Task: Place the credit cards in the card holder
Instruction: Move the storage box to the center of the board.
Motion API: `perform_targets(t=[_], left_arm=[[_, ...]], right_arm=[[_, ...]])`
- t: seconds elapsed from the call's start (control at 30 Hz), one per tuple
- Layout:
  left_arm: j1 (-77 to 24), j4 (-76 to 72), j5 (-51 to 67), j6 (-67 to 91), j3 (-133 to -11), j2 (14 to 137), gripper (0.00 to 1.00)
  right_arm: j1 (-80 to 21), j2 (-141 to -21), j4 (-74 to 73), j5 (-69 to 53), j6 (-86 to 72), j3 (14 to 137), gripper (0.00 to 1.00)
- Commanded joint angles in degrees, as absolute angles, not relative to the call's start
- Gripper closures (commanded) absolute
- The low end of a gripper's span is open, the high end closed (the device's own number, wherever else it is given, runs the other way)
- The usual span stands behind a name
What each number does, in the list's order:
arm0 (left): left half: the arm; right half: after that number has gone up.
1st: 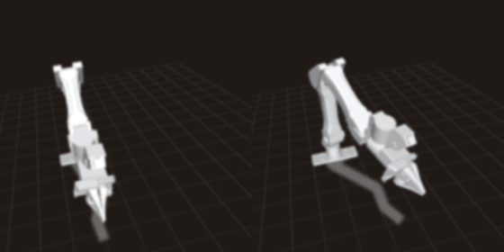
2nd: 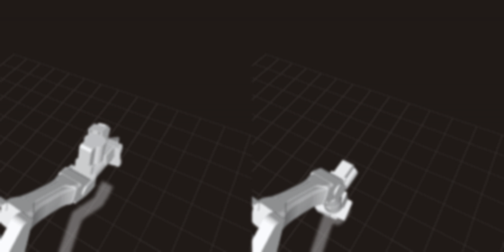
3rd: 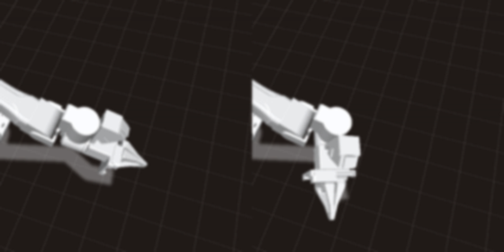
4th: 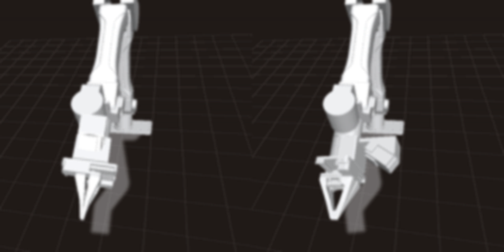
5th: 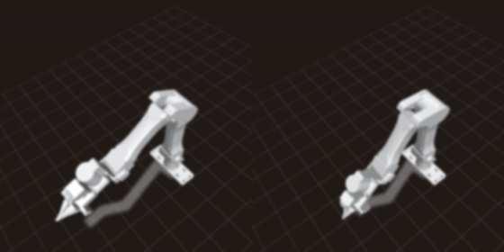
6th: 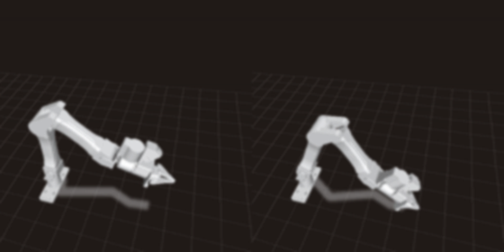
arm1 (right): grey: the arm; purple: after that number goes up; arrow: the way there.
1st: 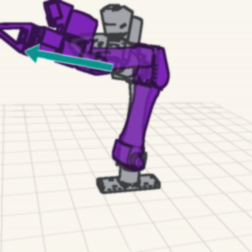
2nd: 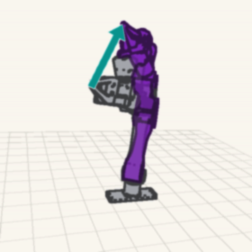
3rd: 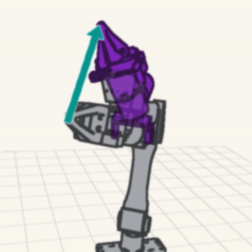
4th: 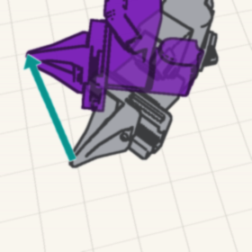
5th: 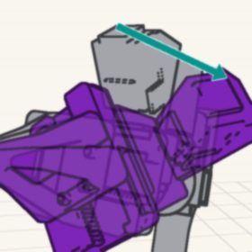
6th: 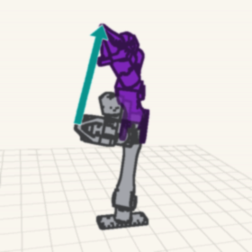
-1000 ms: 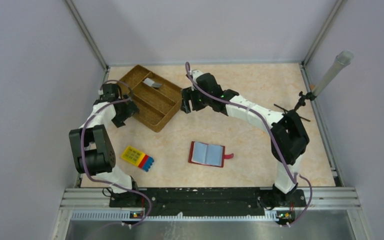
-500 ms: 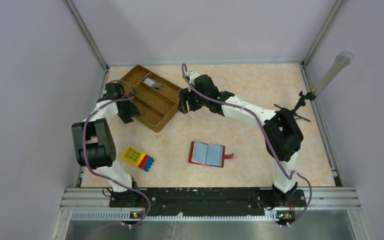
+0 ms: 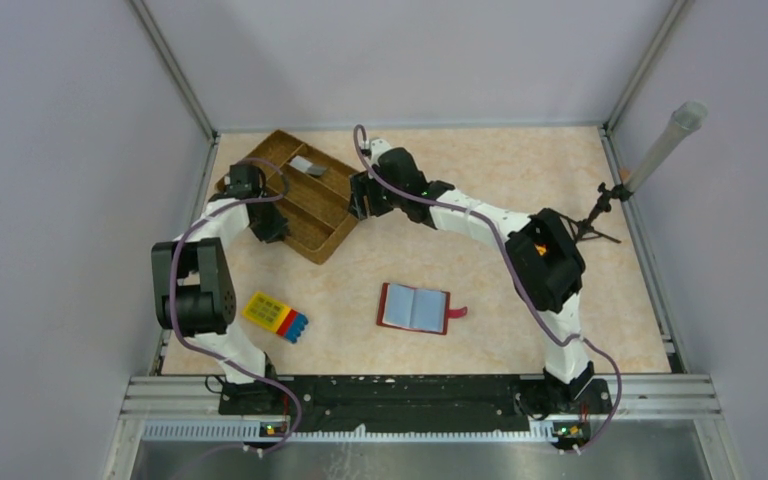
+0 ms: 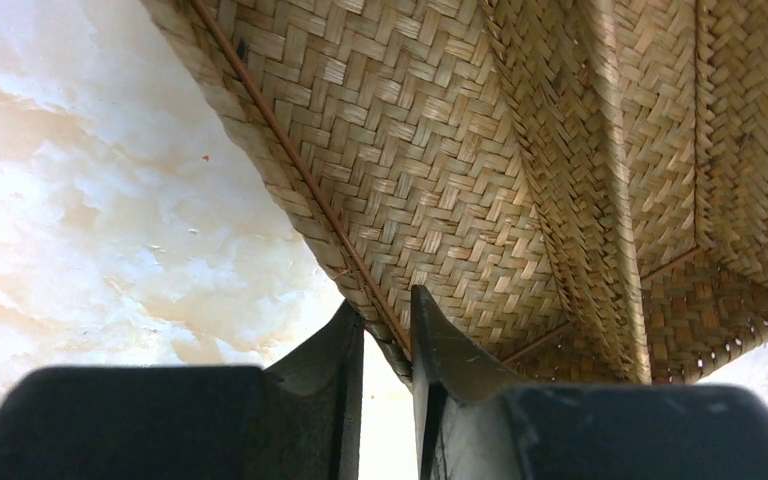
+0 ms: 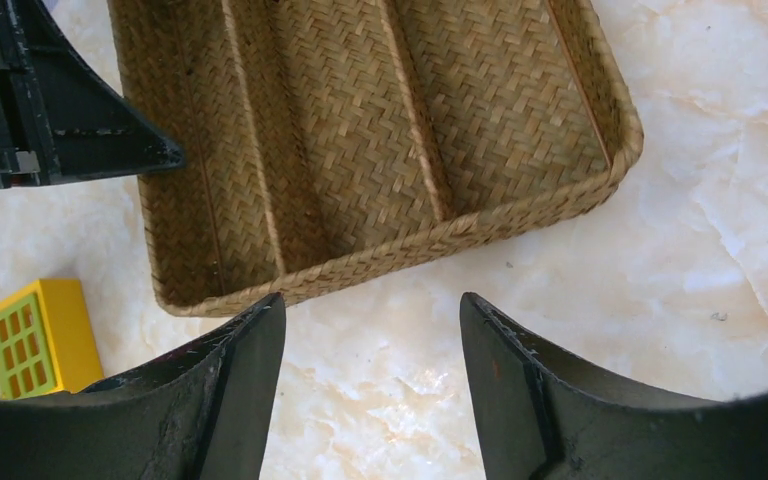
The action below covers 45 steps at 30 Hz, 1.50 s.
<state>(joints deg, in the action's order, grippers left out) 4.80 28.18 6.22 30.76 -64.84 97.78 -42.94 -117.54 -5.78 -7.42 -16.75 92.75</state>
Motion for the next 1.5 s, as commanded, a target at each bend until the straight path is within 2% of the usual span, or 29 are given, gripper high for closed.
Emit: perform_targets(t=[0.0,0.1,0.3,0.57,0.83,1.0,1.23,1.47], left_arm=[[2.6,28.3,6.4,29.5,-66.0,97.4,0.87],[0.9,28.7,6.6,29.4,-65.6,97.5,0.93],[-3.4,29.3,6.7,29.3,-65.6,97.6,0.95],[-6.8,29.4,7.9,29.4,-66.1,98.3,1.00],[-8.0,29.5,8.0,29.4,-66.5,98.8,1.00],[-8.2,29.6,7.9,29.5,-66.9,99.2,1.00],[-8.5,29.7,8.2,29.4,-67.4,99.8,1.00],[-9.1,29.8,8.3,29.4,-67.6,100.1,1.00]], right_arm=[[-42.5,-118.7,-2.2,-5.7,-17.2,95.9,0.36],[-42.5,-119.4,-1.9,-5.3,-16.4,96.9,0.36],[-42.5,-122.0,-3.6,-3.9,-15.3,100.6,0.33],[-42.4,-126.9,-5.2,1.1,-12.2,106.4,0.24],[-41.9,-133.5,-11.1,8.8,-9.3,116.2,0.22],[-41.8,-134.2,-10.5,10.8,-7.9,116.6,0.22],[-41.3,-136.5,-9.7,10.9,-6.8,118.4,0.20],[-40.5,-143.2,-14.2,7.8,-6.0,126.8,0.20]])
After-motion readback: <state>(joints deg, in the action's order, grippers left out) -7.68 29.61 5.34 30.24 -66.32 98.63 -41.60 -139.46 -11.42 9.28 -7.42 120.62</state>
